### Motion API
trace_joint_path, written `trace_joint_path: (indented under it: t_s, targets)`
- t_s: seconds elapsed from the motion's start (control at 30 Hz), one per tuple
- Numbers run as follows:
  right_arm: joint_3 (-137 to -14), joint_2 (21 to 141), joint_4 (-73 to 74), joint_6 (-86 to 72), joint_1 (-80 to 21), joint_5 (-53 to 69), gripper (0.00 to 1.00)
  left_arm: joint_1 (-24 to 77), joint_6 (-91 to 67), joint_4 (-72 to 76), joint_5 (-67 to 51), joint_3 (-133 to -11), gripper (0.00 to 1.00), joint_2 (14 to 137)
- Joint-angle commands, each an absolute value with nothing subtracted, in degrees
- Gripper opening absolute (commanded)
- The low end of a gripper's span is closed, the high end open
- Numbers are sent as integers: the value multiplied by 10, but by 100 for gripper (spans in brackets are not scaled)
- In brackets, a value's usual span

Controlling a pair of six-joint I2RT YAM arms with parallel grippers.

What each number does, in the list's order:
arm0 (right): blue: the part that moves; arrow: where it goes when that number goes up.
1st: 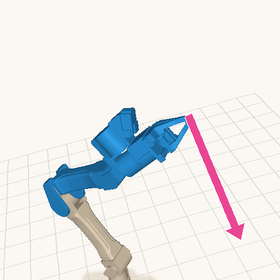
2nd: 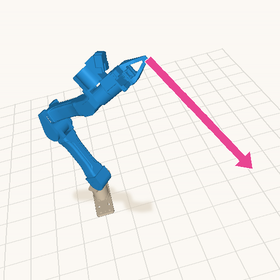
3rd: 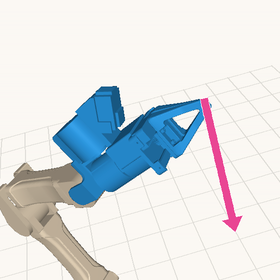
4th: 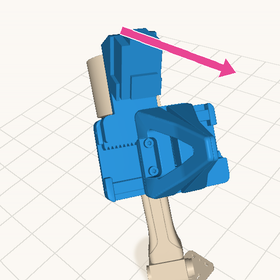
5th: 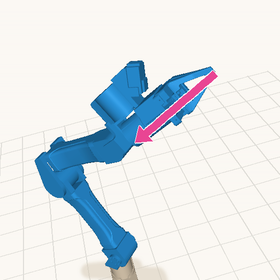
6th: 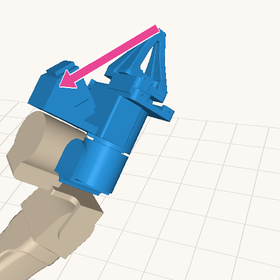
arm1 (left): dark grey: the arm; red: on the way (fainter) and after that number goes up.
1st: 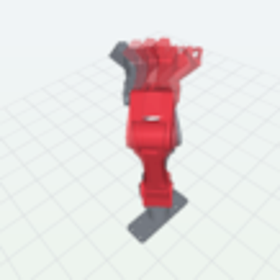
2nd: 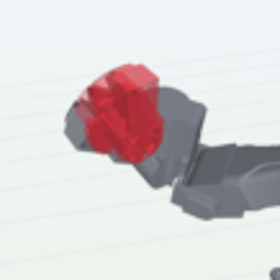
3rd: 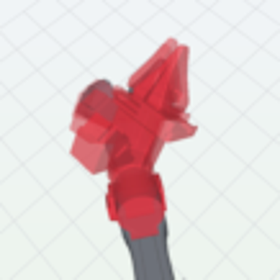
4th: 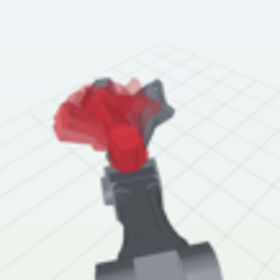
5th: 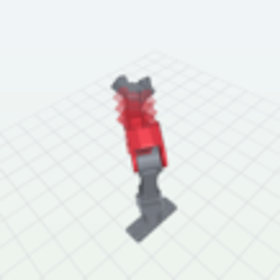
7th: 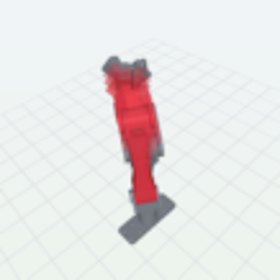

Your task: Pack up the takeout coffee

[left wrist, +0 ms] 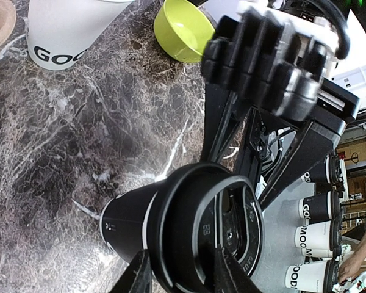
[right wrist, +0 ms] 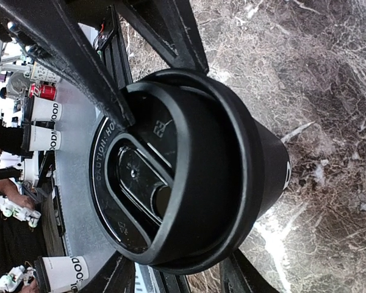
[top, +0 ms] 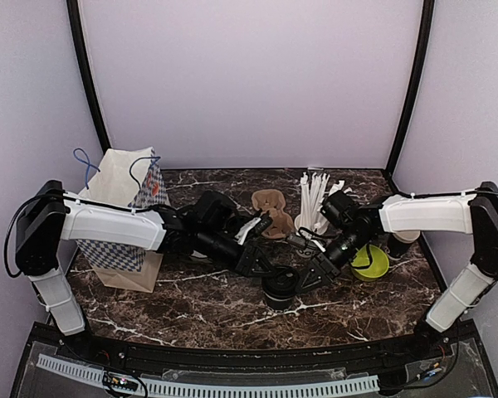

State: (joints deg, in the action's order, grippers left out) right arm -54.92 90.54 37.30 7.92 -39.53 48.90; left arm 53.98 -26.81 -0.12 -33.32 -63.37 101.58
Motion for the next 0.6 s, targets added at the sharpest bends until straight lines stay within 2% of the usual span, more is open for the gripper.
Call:
trace_joint_path:
  t_s: [0.0, 0.23, 0.4, 0.57]
  targets:
    - [-561, 939, 329, 55, -404, 380, 42, 556, -240, -129, -237, -572, 34, 1082]
    - [-569, 955, 338, 65, -434, 268, 38, 556, -258, -129, -186, -540, 32, 1105]
    - [-587, 940, 369, 97, -437, 328, 40, 559, -242, -113, -198, -550, 33, 1064]
    - [-596, 897, 406, 140, -436, 402, 51, 569, -219, -108, -225, -588, 43, 1004]
